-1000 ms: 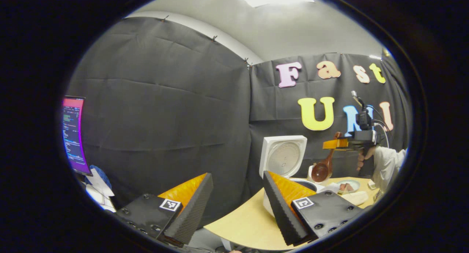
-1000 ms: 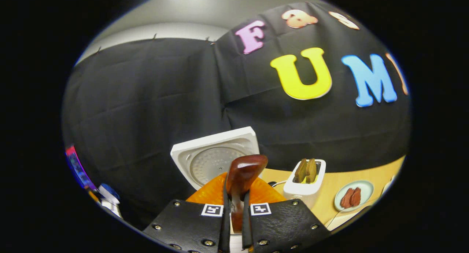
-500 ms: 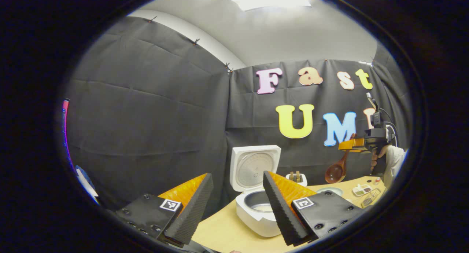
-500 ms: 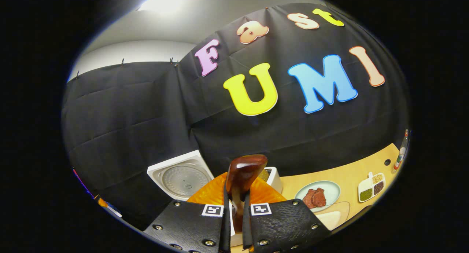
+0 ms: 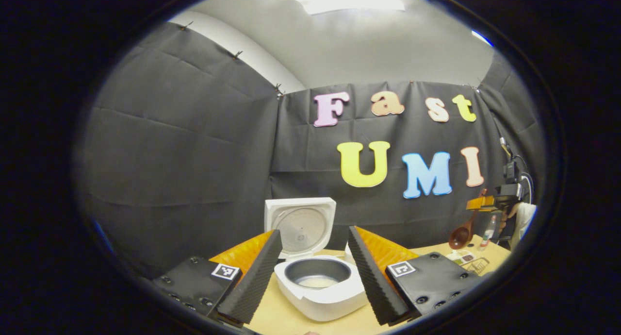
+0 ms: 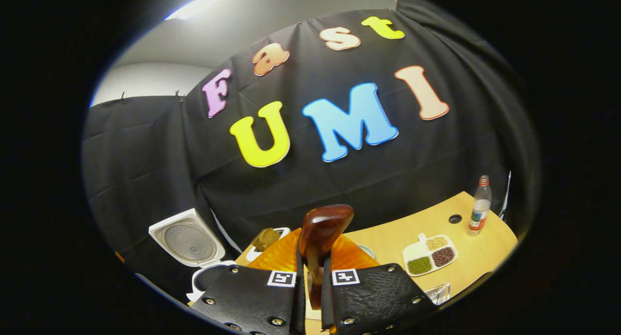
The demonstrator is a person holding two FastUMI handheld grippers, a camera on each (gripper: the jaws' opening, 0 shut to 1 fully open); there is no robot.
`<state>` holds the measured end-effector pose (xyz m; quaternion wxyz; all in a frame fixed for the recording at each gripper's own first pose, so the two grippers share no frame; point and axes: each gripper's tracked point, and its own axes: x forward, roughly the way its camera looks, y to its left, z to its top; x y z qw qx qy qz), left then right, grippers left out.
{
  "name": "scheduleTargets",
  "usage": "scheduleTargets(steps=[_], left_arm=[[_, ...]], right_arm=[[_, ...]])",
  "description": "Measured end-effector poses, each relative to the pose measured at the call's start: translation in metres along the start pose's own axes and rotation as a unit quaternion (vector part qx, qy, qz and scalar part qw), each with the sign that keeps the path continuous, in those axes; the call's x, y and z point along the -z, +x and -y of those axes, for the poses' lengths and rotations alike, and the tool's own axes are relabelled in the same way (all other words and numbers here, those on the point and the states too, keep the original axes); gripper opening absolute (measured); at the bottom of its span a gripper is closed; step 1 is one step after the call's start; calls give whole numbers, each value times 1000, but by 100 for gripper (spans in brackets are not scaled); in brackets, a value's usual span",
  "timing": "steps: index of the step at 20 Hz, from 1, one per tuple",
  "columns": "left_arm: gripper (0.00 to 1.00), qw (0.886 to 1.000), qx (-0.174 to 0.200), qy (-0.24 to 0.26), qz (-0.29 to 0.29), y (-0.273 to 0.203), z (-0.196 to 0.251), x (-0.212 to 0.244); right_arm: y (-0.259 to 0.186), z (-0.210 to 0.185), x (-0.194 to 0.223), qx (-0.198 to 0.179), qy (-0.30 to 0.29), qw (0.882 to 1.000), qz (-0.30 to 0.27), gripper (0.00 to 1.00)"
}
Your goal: Close the left gripper, press the button to open the rice cooker; take a wooden spoon from the chopstick holder with the right hand, scoop a spoonful of rice and pour it into the rice cooker, then put the wooden spoon back into the chopstick holder.
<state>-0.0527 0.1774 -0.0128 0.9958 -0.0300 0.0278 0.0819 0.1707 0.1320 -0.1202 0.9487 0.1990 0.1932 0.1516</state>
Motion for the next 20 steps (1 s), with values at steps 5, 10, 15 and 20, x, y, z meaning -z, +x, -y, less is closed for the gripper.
scheduleTargets(steps=[5,10,15,20], left_arm=[[99,1000,23,2,3,13,33,-6],[95,999,40,5,0,16,59,-11],[99,999,43,18,-6,14,70,-9],[99,999,35,20,-9,12,67,-9]], right_arm=[[-19,79,11,62,30,998,-6,13],[-36,139,30,113,41,993,-16,13],[-50,167,57,137,42,989,-35,13],[-53,182,92,151,59,984,-70,13]])
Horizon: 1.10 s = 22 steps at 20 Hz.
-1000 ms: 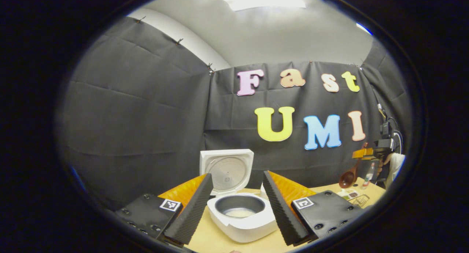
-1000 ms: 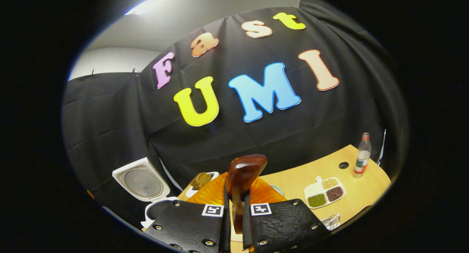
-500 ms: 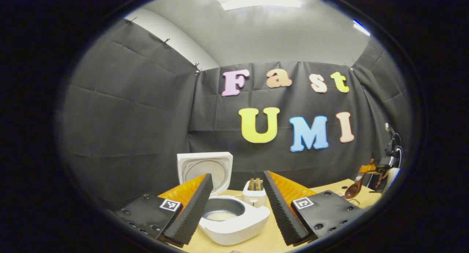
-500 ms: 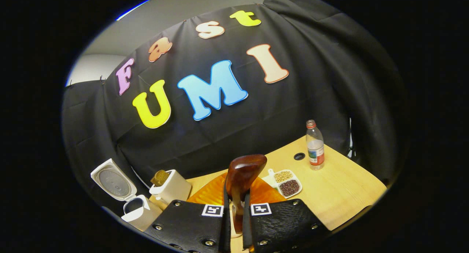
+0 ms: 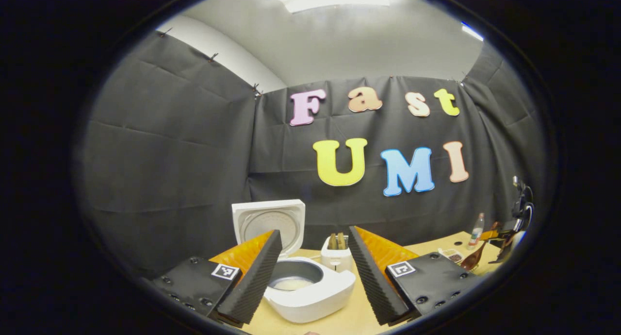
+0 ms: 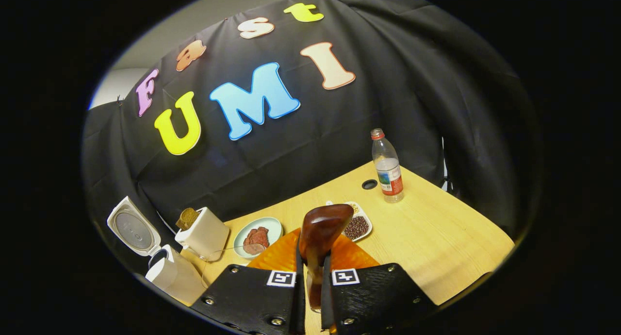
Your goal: Close the left gripper, press the button to open the rice cooker; take a wooden spoon from the chopstick holder with the right hand, scoop a spoonful of rice and pour it into the rice cooker, then put the wooden spoon back into the chopstick holder.
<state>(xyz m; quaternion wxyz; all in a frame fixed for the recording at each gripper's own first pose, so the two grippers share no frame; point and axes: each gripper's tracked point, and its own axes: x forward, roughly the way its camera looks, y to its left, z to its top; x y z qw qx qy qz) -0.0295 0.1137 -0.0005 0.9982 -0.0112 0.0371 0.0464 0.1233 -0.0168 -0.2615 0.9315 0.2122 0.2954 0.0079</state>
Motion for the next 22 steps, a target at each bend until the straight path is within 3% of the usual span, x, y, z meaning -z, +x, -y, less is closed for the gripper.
scheduleTargets(steps=[5,8,10,12,13,14,15,16,18,22], left_arm=[[99,1000,-8,3,1,5,-9,1],[92,1000,-14,-2,-1,8,-14,2],[95,1000,-19,-2,-2,12,-19,3],[99,1000,-26,1,-4,16,-25,4],[99,1000,-29,4,-4,18,-28,4],[99,999,-31,5,-3,20,-29,2],[99,999,-32,4,-1,23,-30,0],[92,999,-32,4,2,26,-30,-3],[92,999,-37,3,7,34,-33,-8],[99,998,-56,26,1,63,-46,-18]], right_arm=[[7,8,28,11,-8,999,-34,16],[5,10,44,9,-18,998,-54,17],[-1,10,42,9,-30,998,-50,21],[-6,14,32,19,-48,998,-33,32],[-9,18,25,30,-64,997,-21,52],[-13,26,17,48,-84,995,-9,62],[-20,32,8,64,-107,992,5,100],[-28,37,-4,83,-131,988,23,99],[-47,44,-28,112,-174,977,58,99],[-88,30,-66,112,-195,967,116,99]])
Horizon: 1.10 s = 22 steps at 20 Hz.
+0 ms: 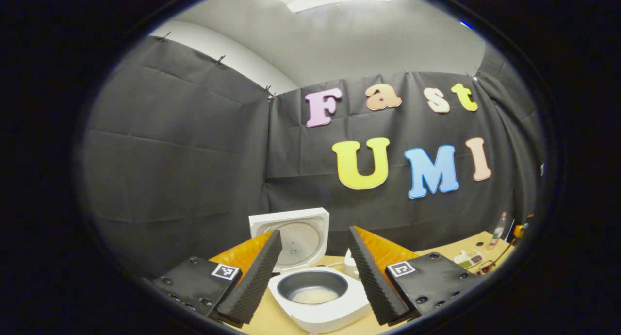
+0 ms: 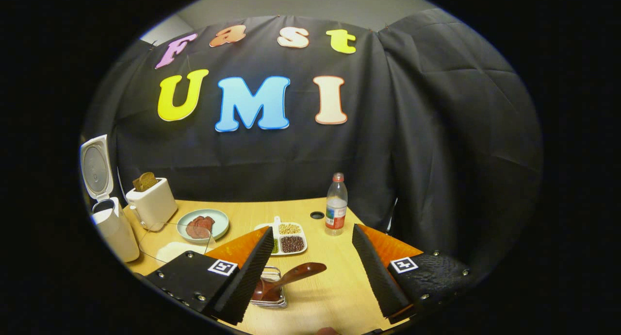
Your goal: Close the left gripper, press the button to open the rice cooker; take a wooden spoon from the chopstick holder with the right hand, scoop a spoonful of rice and pour it into the rice cooker, then put the wooden spoon back into the chopstick holder.
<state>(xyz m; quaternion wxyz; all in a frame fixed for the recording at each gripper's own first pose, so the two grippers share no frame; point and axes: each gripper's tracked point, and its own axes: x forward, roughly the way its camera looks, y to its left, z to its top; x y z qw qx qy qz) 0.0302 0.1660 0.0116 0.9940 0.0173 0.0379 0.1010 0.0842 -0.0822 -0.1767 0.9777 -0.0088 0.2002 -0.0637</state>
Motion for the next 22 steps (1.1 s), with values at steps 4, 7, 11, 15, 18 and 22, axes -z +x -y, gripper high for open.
scheduleTargets(steps=[4,7,11,15,18,22], left_arm=[[99,1000,-14,11,12,42,-15,-27],[95,1000,-22,-13,15,77,-30,-42],[95,998,-38,-48,-8,124,-53,-44],[92,997,-52,-48,-27,173,-73,-35],[92,997,-63,-30,-46,207,-89,-19],[95,996,-55,-40,-61,249,-91,-1]], right_arm=[[-30,7,-27,4,7,999,40,98],[-46,17,-31,18,-10,999,49,99],[-68,31,-23,35,-21,998,40,99],[-95,40,-25,52,-13,997,46,98],[-116,49,-33,73,-17,995,64,98],[-139,51,-26,90,-24,994,56,98]])
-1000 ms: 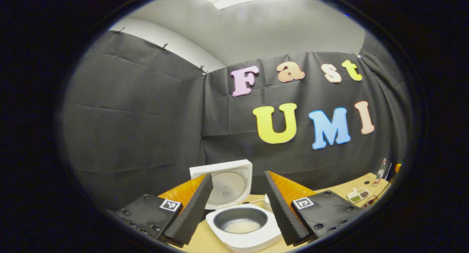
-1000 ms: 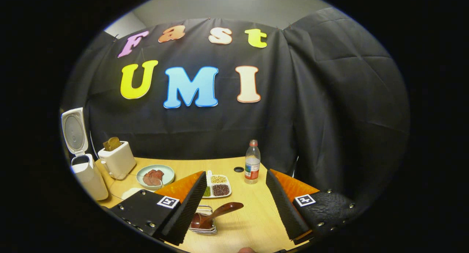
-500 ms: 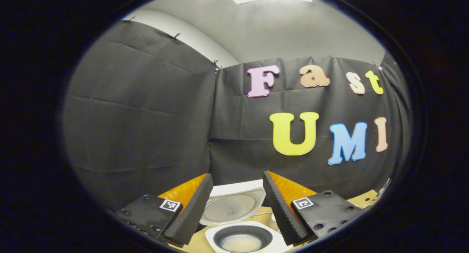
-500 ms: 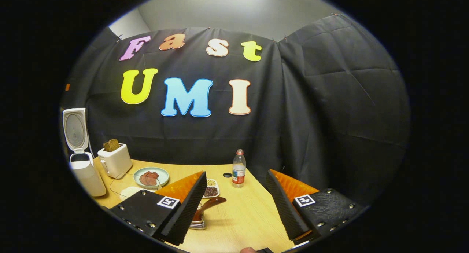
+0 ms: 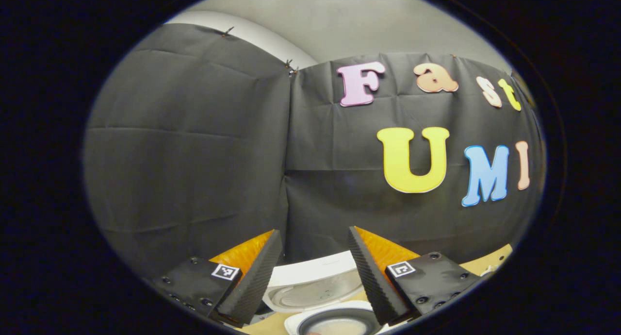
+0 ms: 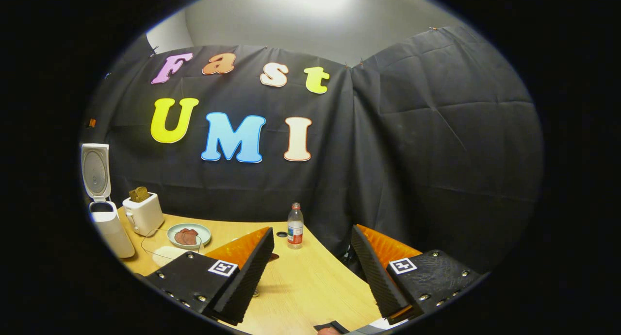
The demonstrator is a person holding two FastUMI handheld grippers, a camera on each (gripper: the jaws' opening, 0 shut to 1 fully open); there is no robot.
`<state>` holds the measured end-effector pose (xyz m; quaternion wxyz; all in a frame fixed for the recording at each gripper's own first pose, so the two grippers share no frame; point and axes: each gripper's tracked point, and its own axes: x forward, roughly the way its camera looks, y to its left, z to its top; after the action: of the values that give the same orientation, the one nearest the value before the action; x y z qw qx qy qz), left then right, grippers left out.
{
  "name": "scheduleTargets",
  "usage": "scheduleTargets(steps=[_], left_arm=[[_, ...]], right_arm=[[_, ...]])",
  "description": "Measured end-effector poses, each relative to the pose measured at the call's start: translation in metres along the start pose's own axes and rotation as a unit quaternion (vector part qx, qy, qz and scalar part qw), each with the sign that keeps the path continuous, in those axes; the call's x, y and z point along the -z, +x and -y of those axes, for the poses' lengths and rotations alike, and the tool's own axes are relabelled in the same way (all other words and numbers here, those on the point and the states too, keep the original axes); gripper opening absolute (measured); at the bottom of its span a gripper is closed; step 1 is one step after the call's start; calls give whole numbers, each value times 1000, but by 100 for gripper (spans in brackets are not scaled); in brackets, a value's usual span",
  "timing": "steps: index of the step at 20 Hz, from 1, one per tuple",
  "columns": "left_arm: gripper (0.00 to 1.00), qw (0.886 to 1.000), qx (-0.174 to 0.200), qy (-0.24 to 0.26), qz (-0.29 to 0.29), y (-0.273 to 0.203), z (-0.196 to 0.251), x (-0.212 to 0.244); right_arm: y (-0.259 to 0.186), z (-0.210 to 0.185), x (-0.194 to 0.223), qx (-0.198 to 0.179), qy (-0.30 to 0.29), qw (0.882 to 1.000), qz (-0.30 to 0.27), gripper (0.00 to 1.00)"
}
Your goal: Close the left gripper, press the button to open the rice cooker; take a wooden spoon from the chopstick holder with the right hand, scoop a spoonful of rice and pour it into the rice cooker, then put the wooden spoon back into the chopstick holder.
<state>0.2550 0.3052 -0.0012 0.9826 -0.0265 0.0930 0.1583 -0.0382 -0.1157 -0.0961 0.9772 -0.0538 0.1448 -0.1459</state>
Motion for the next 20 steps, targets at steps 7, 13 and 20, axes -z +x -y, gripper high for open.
scheduleTargets(steps=[7,13,20], left_arm=[[99,997,-22,4,-70,77,3,39],[93,990,-55,-24,-126,94,-2,80],[95,991,-59,-23,-122,71,12,84]], right_arm=[[-28,-9,10,10,-19,1000,-9,98],[-27,-9,8,3,-2,1000,-11,98],[-7,-13,4,-23,-3,1000,-4,98]])
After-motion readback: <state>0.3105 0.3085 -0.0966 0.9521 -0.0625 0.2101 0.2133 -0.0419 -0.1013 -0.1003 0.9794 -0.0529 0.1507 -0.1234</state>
